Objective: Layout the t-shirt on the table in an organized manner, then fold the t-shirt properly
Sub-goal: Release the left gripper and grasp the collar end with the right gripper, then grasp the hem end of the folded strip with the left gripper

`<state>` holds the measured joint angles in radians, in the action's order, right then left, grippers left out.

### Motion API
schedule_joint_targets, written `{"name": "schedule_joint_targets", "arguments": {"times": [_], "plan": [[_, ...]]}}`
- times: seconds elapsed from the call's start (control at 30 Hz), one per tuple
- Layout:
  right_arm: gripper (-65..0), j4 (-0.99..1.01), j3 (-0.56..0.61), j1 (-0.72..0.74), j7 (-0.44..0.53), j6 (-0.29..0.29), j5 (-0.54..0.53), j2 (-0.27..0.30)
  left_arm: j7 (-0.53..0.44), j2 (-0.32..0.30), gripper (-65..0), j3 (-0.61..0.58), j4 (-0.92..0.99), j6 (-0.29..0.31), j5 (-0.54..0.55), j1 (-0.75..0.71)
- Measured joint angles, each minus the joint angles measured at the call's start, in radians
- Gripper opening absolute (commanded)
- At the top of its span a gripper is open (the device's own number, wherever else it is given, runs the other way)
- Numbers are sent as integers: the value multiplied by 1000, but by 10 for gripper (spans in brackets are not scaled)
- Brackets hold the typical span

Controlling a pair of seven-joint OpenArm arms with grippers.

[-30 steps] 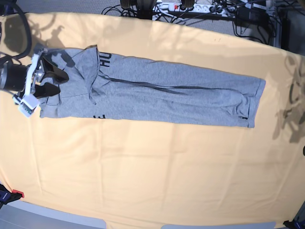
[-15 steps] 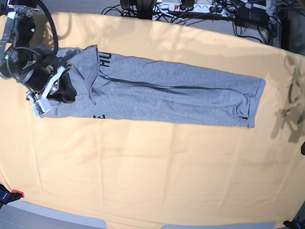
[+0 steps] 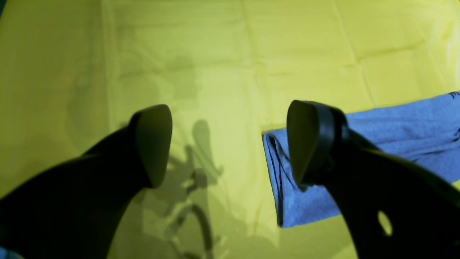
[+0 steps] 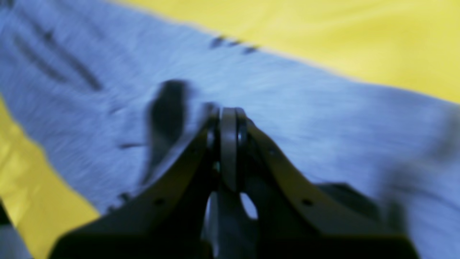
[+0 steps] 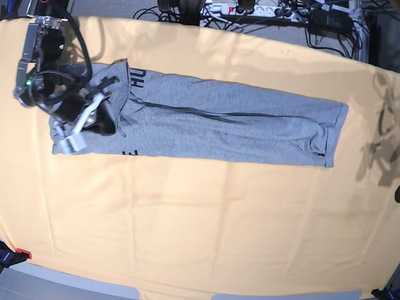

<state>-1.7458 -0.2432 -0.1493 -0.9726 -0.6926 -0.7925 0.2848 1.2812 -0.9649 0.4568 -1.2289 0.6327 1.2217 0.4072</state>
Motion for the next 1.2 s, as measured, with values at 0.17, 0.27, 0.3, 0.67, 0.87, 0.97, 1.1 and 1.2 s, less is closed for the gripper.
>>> {"name": "schedule_joint_targets", "arguments": {"times": [0.17,0.27,0.3,0.67,0.87,0.97,1.1,1.2], "plan": [[-650,0,122,2,-5,0,52,1,2,0,-156,0,0,0,0,0],[-650,-24,159,2,-74,0,36,0,2,0,-156,0,0,0,0,0],[-650,-50,163,0,-116,0,6,0,2,0,-156,0,0,0,0,0],[-650,-234,163,-18,-442,-1,-341,29,2,0,-156,0,0,0,0,0],[-650,-234,44,3,-198,-1,-16,48,2,0,-156,0,0,0,0,0],[-650,-232,-16,-3,-62,0,85,51,2,0,-156,0,0,0,0,0],[-650,-187,-20,5,13,-1,157,50,3,19,-156,0,0,0,0,0],[-650,-105,-21,5,29,-2,265,47,28,41,-156,0,0,0,-2,0]]}}
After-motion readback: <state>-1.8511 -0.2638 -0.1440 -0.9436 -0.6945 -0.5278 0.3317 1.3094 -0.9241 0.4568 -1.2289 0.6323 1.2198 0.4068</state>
